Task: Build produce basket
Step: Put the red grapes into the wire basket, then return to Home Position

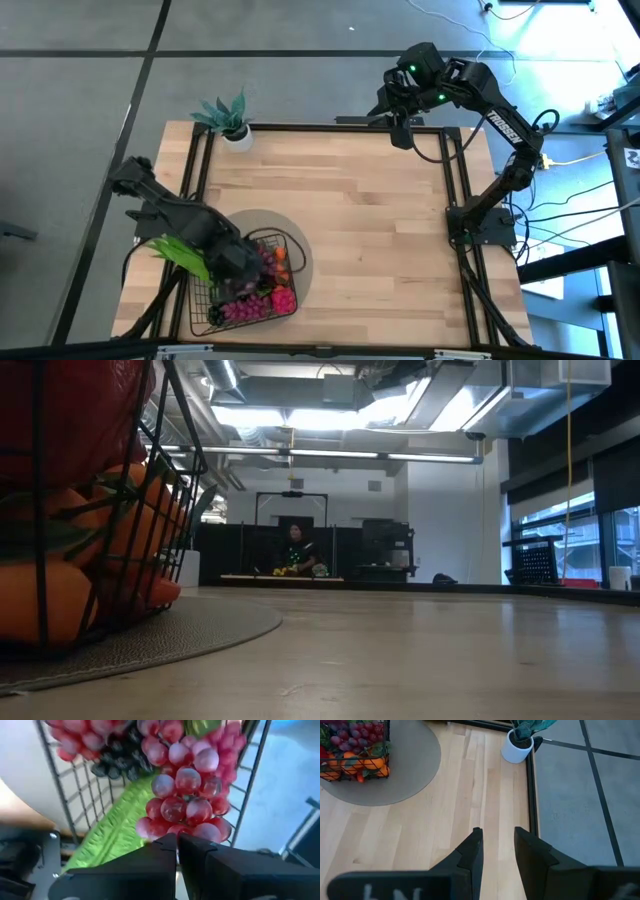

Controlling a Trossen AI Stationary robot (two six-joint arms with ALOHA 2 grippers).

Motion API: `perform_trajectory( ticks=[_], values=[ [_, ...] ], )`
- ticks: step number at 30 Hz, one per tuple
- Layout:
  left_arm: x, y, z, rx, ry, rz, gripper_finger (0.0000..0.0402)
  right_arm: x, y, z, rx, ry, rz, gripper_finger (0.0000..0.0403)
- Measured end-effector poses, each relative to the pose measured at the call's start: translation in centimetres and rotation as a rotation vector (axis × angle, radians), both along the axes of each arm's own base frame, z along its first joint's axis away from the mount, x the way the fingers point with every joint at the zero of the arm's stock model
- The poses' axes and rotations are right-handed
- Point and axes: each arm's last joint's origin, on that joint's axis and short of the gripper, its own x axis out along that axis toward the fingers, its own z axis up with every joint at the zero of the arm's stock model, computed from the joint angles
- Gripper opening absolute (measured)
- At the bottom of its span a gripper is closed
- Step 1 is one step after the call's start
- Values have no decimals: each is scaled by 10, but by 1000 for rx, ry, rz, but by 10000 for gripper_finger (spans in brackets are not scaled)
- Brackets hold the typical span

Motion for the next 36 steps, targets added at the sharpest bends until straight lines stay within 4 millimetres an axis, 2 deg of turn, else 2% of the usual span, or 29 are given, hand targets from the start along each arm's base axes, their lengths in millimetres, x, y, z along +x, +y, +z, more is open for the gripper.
perform_trajectory(
  ticks=[11,22,32,36],
  values=[
    [3,-2,-5,50,-8,12,0,0,0,0,0,0,0,96],
    [1,-1,-26,73,78,31,1,0,0,0,0,0,0,96],
    [0,-3,-26,68,101,102,66,0,0,0,0,1,-1,96],
    [-2,-4,-26,62,120,104,74,0,0,0,-7,10,-24,96]
  ],
)
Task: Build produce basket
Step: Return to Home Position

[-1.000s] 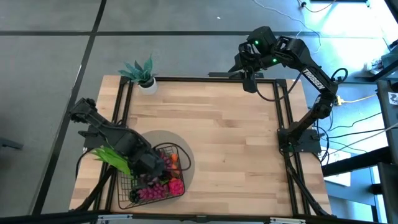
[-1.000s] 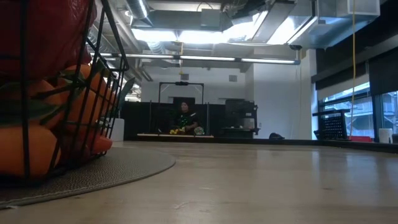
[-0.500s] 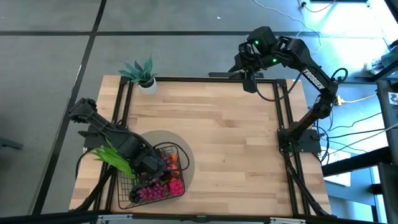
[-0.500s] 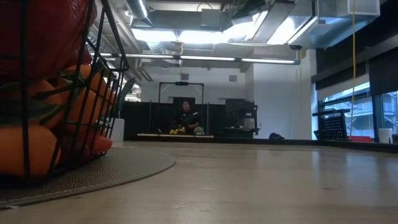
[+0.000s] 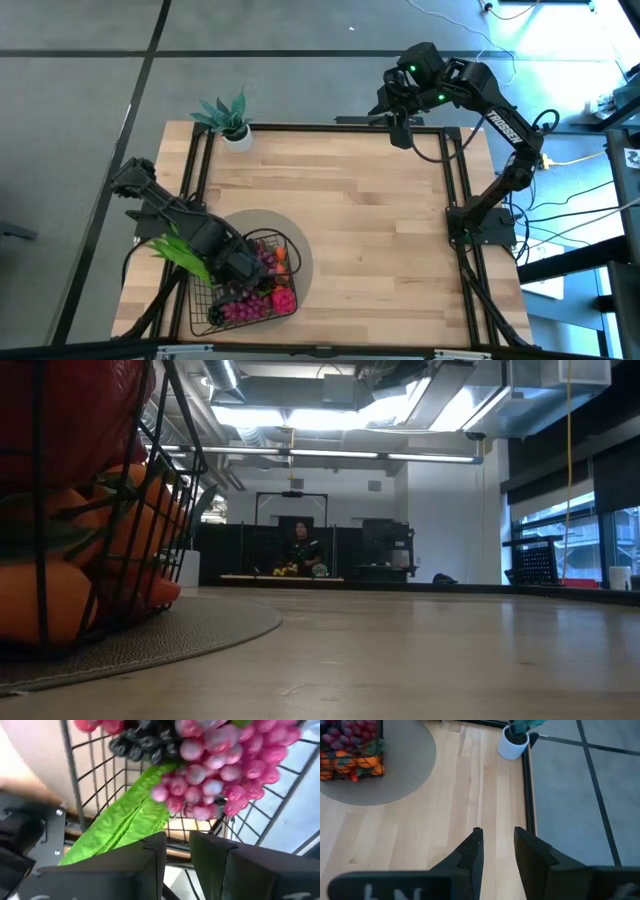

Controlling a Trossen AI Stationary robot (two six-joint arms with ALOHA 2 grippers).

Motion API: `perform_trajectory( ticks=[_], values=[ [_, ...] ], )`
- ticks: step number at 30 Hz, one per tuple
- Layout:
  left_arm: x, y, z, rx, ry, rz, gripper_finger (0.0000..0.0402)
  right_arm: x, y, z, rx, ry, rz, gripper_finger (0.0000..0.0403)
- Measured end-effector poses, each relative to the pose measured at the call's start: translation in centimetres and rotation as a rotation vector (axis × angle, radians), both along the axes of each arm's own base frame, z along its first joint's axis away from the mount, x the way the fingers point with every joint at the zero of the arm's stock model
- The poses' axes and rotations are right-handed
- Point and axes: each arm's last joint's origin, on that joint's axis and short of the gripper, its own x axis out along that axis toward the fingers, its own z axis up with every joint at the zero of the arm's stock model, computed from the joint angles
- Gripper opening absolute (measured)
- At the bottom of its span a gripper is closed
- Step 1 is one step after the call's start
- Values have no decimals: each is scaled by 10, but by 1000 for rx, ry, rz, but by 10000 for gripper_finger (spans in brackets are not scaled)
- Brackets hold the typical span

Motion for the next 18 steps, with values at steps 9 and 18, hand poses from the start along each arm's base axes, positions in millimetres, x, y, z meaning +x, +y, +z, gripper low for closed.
perform_trajectory(
  ticks=[9,18],
  values=[
    [-25,24,26,117,-132,81,6,-22,40,20,-13,-39,24,8],
    [-76,68,80,316,-652,156,0,-72,92,40,133,-83,24,2]
  ],
)
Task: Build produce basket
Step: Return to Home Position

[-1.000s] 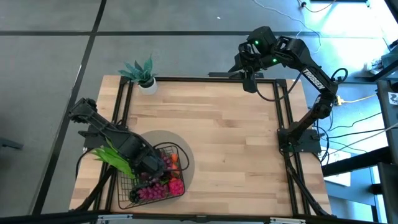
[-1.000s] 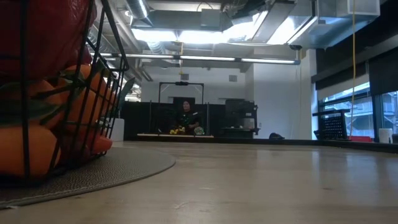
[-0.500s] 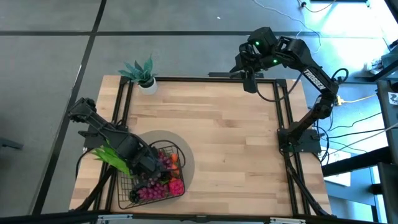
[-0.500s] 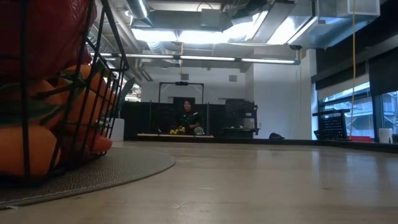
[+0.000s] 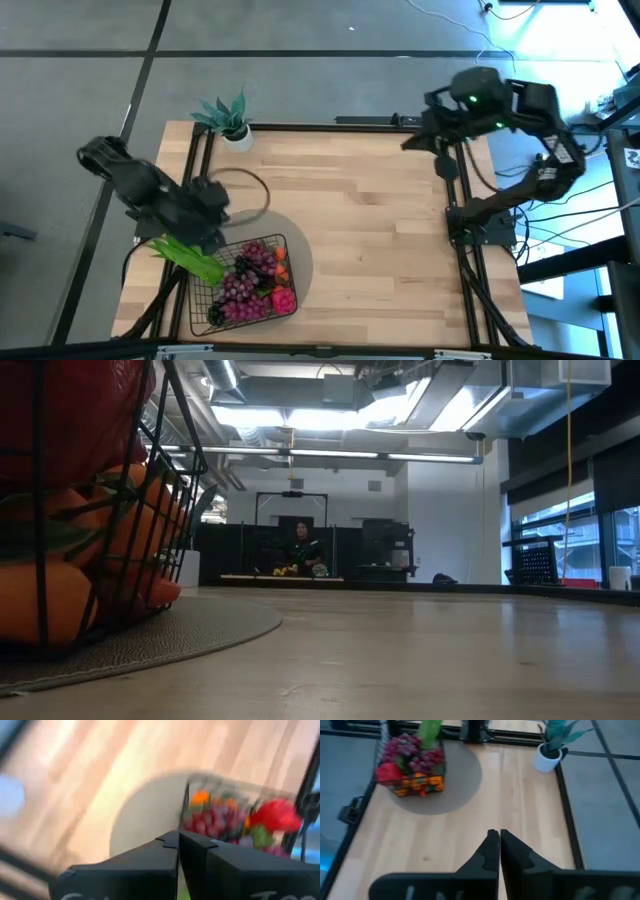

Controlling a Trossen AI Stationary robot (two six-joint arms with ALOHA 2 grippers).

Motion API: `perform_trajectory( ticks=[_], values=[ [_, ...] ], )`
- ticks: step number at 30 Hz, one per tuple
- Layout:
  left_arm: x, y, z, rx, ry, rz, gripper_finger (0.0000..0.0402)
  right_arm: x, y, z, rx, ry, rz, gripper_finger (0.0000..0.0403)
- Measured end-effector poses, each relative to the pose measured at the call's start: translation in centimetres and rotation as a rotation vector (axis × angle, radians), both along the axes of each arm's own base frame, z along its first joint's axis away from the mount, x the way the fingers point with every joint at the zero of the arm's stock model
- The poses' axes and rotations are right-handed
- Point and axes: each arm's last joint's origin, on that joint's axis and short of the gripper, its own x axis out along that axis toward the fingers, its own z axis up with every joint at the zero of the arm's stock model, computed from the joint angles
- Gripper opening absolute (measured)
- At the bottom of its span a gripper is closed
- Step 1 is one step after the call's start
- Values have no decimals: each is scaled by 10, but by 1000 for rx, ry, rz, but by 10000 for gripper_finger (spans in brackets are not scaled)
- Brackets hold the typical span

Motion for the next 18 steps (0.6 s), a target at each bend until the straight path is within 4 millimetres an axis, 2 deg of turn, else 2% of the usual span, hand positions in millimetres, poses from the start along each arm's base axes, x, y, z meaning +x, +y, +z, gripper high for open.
perform_trajectory(
  ticks=[3,7,13,18],
  values=[
    [-17,12,15,57,-149,-36,0,-14,11,-5,41,-27,25,1],
    [-36,23,26,91,-276,-125,0,-30,22,-25,102,-76,17,0],
    [-48,31,8,89,-476,-246,0,-61,32,-52,219,-293,10,0],
    [-61,38,-11,30,-713,-382,0,-77,37,-81,242,-364,30,0]
  ],
)
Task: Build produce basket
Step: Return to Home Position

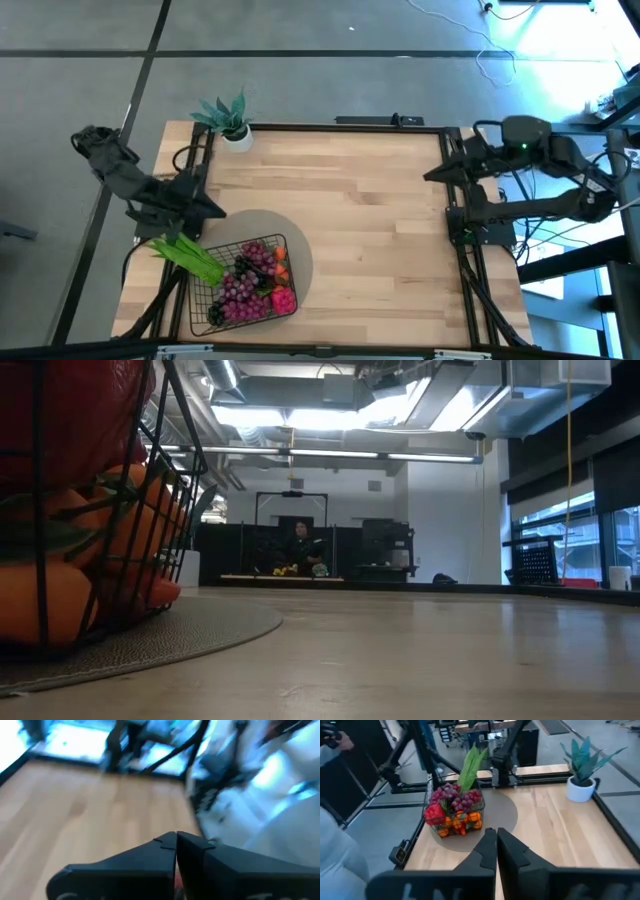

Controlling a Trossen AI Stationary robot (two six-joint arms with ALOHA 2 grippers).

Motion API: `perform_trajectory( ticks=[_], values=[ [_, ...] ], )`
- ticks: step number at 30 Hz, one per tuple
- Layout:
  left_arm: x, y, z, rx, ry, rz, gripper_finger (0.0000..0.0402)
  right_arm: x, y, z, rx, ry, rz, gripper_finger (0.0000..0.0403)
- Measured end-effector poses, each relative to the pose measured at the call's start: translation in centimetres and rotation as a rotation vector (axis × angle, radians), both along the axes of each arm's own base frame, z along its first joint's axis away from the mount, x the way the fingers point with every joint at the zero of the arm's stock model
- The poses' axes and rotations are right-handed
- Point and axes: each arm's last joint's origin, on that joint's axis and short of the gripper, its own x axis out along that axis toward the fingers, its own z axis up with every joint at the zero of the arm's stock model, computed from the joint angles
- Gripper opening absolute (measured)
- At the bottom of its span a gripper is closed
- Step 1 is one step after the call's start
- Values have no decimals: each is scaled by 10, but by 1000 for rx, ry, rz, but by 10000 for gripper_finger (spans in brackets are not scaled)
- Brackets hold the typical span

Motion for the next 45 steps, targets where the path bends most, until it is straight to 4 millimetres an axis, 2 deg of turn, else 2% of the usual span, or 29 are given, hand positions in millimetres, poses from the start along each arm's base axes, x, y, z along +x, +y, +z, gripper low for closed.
perform_trajectory(
  ticks=[4,10,17,21,28,36,45],
  values=[
    [-5,1,-26,-53,-118,-92,0,-9,2,-24,8,-54,10,0],
    [-12,6,-70,-91,-175,-97,0,-23,4,-58,47,-134,-4,0],
    [-30,21,-100,-97,-291,-97,0,-35,6,-90,49,-292,-12,0],
    [-41,29,-114,-116,-351,-94,0,-42,7,-107,70,-323,-33,0],
    [-41,29,-120,-61,-367,-104,0,-42,6,-136,84,-391,-53,0],
    [-36,26,-133,84,-352,-103,0,-45,7,-164,77,-430,-47,0],
    [-31,30,-144,211,-312,133,0,-37,6,-178,57,-406,-37,0]
  ],
)
